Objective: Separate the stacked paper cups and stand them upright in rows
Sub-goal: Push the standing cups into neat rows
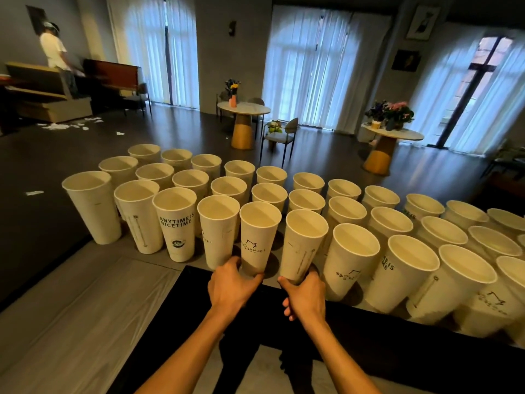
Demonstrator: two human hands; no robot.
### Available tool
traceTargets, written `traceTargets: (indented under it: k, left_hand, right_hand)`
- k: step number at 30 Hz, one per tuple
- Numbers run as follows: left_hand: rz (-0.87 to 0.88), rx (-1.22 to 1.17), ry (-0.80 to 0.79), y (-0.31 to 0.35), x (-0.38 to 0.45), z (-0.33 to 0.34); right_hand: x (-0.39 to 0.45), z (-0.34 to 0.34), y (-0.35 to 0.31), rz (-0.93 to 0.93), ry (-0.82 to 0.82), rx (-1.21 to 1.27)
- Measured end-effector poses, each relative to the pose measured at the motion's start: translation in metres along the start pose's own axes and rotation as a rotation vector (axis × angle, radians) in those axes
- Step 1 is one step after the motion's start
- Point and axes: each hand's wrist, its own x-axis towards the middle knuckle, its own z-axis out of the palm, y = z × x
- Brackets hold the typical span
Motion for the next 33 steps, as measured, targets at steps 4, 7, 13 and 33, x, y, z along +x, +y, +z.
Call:
traceTargets:
  k: [4, 7, 13, 33]
  left_hand:
    - [-0.024, -0.001, -0.011, 0.004, -0.003, 0.000]
    - [-0.028, 0.006, -0.016, 0.005, -0.006, -0.002]
    - [-0.050, -0.004, -0.026, 0.007, -0.010, -0.005]
    - [0.151, -0.057, -0.115, -0.064, 0.004, -0.062]
  right_hand:
    - [-0.003, -0.004, -0.001, -0.008, -0.019, -0.001]
    - [-0.007, -0.004, 0.001, -0.008, -0.029, 0.003]
    - [-0.006, -0.003, 0.005, -0.003, 0.012, -0.049]
    - [0.005, 0.038, 0.024, 0.186, 0.204, -0.147]
